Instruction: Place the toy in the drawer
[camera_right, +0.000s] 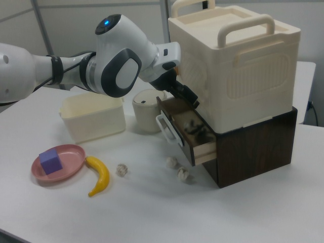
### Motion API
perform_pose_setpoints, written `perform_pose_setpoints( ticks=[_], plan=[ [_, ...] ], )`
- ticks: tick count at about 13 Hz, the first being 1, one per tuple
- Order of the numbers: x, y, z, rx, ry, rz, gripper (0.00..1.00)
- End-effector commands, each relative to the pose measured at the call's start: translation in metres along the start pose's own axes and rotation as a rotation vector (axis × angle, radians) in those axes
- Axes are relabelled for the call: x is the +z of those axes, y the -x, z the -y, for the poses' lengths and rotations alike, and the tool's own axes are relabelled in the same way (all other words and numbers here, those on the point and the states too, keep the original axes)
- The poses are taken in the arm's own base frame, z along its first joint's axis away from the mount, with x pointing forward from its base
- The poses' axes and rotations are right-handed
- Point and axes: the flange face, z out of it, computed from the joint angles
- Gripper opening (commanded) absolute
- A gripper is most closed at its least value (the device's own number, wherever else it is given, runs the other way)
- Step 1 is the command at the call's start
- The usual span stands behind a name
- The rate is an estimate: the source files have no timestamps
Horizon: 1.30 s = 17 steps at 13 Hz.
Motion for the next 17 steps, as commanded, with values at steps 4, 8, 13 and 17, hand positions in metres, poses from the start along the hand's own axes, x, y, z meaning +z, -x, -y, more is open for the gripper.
perform_pose_setpoints(
  ticks=[4,8,13,17],
  plan=[
    [-0.005,-0.005,0.001,0.011,0.01,-0.019,1.0],
    [-0.026,0.008,0.009,-0.012,0.028,0.127,1.0],
    [-0.084,0.018,0.048,-0.175,0.006,0.374,1.0],
    [-0.133,0.027,0.089,-0.332,-0.086,0.559,1.0]
  ],
)
